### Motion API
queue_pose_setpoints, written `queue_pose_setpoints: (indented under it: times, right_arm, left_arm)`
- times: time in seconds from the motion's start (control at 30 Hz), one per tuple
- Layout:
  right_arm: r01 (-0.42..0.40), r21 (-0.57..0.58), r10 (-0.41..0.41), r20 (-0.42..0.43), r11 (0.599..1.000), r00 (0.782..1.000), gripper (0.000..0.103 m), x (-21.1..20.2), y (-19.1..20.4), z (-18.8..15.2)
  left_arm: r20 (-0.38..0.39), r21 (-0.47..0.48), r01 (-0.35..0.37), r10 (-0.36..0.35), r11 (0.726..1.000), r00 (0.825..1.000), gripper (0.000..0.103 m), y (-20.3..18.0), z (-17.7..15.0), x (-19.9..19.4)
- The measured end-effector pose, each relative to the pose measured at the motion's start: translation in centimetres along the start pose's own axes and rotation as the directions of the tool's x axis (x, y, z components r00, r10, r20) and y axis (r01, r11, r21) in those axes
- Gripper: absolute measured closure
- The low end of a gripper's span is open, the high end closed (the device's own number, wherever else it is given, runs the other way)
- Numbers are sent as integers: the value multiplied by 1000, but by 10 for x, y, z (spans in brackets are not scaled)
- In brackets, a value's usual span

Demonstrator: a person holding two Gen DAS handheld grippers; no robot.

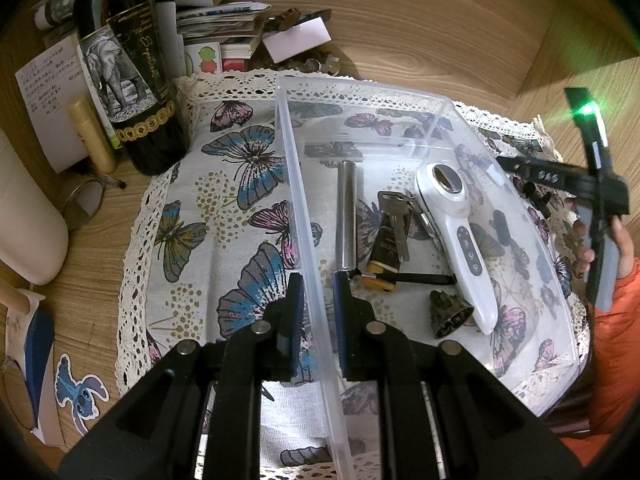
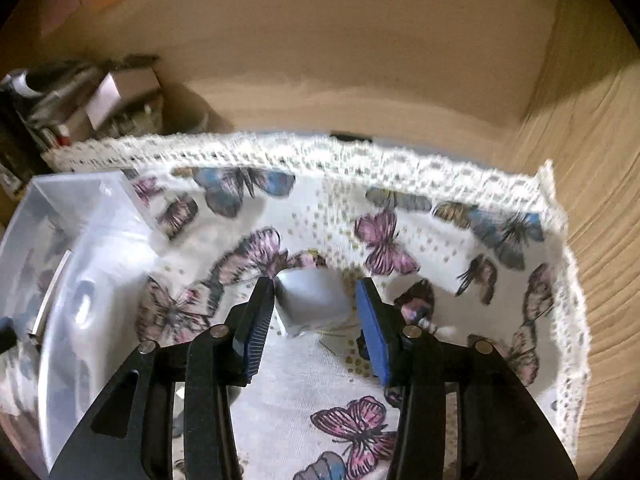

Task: Organize rigid objects
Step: 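Grasp the white plug adapter with the right gripper and lift it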

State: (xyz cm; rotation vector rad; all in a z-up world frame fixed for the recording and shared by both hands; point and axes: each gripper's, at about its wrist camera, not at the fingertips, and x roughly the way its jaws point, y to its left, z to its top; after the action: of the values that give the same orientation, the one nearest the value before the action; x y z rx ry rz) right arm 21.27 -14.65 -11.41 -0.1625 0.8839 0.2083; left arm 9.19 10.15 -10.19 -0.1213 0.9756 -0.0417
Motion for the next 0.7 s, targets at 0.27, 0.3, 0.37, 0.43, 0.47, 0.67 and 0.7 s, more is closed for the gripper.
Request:
queue_pose_setpoints:
  times: [0.27, 0.3, 0.37, 0.43, 0.47, 0.67, 0.7]
  right_arm:
    - [-10, 0, 10, -18, 1000, 1000, 67, 9, 2, -6]
    - [-11, -1, 11, -10, 1000, 1000, 67, 7, 4, -6]
    - [-10, -9, 10, 15, 1000, 1000, 67, -4, 7, -6]
    - [-16, -12, 17, 39, 1000, 999, 67, -15, 10, -4]
    - [-22, -18, 23, 58, 1000, 998, 67, -24, 13, -4]
    - [-46, -66, 56, 154, 997, 986, 67, -67, 35, 3]
    - [-55, -77, 67, 170, 996, 983, 67, -74, 39, 4]
  left_arm:
    - [-1, 1, 0, 0, 1000, 1000, 90, 0, 0, 0]
    - [-1, 1, 0, 0, 1000, 1000, 89, 0, 0, 0]
    - [-1, 1, 0, 0, 1000, 1000, 90, 0, 0, 0]
    - [0, 1, 0, 0, 1000, 1000, 90, 0, 0, 0]
    - [0, 1, 0, 0, 1000, 1000, 90, 0, 0, 0]
    - [0, 0, 0, 0, 1000, 1000, 89, 0, 0, 0]
    - [1, -1, -1, 1, 1000, 1000, 90, 0, 0, 0]
